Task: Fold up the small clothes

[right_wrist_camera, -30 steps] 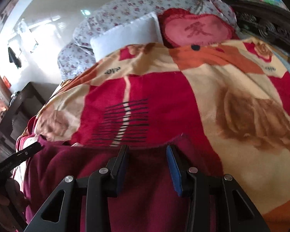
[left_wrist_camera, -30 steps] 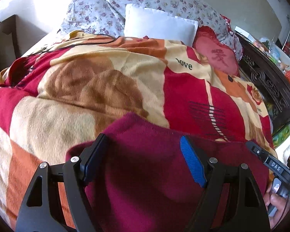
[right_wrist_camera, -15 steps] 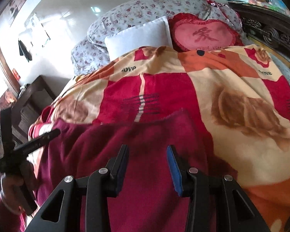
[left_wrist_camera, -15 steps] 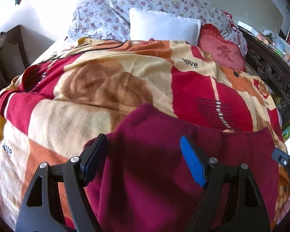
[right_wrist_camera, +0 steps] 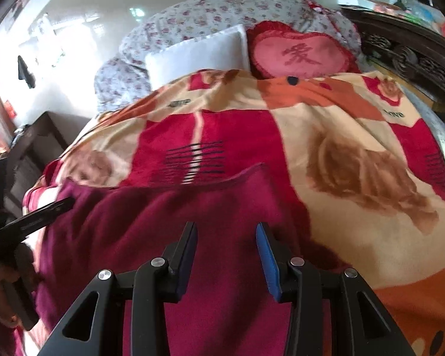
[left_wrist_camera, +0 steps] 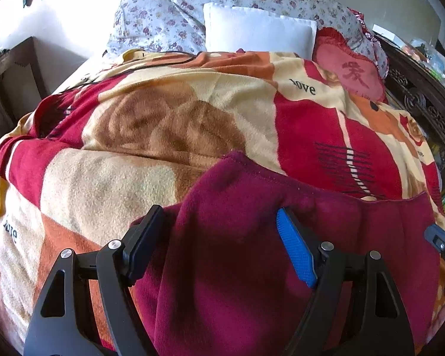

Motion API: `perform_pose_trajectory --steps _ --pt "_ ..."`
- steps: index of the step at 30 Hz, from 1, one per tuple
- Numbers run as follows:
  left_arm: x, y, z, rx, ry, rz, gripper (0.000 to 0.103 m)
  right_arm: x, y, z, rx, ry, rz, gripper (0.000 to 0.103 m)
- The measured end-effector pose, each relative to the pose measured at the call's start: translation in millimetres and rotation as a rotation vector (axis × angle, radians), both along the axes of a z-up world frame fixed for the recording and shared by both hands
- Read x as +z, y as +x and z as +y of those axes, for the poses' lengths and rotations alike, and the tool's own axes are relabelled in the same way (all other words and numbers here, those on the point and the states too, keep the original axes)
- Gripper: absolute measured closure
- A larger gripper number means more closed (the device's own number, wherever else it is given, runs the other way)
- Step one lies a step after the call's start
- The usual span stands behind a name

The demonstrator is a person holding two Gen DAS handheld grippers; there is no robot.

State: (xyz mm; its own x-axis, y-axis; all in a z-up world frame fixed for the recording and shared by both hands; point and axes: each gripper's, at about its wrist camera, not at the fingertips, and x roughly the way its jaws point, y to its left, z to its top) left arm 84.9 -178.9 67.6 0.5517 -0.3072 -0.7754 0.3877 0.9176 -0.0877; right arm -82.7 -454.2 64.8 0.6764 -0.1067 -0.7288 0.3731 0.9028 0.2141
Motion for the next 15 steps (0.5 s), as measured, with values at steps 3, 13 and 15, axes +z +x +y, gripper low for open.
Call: perform_pose_trajectory --steps 3,13,15 --pt "-2 3 -2 0.000 0.007 -0.007 0.025 -10 1 -14 -0.046 0.023 -0.023 0.064" --pt "6 3 7 0.016 -0.019 0.019 0.025 8 -9 -11 -0.037 0.039 -0.027 0.064" --pt "11 -7 17 0.006 -0.043 0.026 0.024 15 -25 -4 -0.024 0.031 -0.024 0.064"
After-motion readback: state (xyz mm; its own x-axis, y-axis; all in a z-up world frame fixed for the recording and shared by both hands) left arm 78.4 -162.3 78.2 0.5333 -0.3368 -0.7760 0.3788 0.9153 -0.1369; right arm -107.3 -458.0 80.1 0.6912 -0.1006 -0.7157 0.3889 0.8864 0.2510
